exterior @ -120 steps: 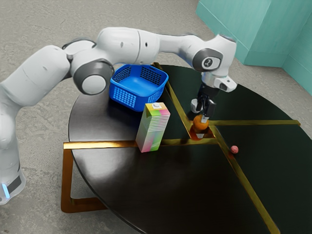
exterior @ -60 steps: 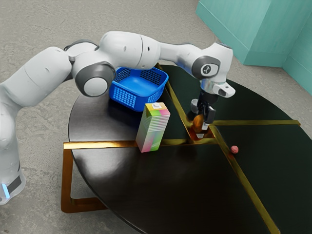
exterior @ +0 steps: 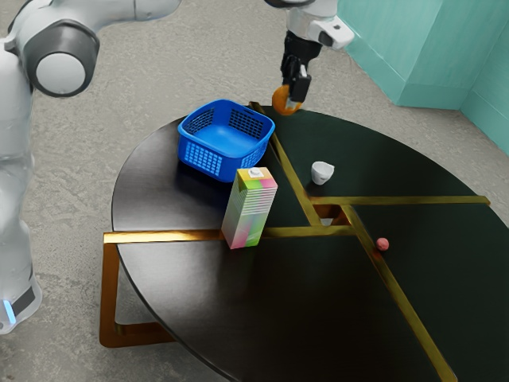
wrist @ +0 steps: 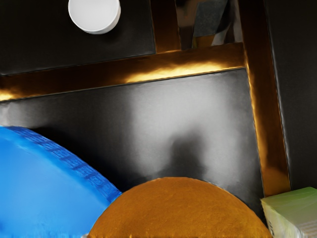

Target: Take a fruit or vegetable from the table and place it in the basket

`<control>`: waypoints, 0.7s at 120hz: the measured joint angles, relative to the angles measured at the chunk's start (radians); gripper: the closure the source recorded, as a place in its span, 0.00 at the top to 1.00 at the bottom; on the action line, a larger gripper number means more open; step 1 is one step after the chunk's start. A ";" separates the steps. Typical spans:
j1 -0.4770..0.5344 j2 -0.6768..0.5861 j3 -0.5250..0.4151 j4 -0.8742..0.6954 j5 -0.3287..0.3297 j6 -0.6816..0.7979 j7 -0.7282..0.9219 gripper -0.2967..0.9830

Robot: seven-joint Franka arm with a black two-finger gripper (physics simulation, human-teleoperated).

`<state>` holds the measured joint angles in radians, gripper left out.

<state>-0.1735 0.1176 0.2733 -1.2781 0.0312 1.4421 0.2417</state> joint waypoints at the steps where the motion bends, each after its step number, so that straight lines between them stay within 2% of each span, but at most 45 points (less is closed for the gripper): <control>1: 0.002 -0.007 0.009 -0.010 0.004 -0.003 -0.001 0.41; 11: 0.019 -0.036 0.094 -0.089 0.028 -0.009 -0.007 0.40; 33: 0.035 -0.029 0.257 -0.233 0.001 0.064 0.013 0.40; 60: 0.022 -0.021 0.295 -0.306 -0.031 0.141 0.038 0.39; 69: 0.018 -0.019 0.295 -0.307 -0.036 0.150 0.046 0.55; 84: 0.019 -0.017 0.296 -0.307 -0.047 0.155 0.059 0.67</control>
<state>-0.1548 0.1001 0.5690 -1.5850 -0.0157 1.5973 0.3002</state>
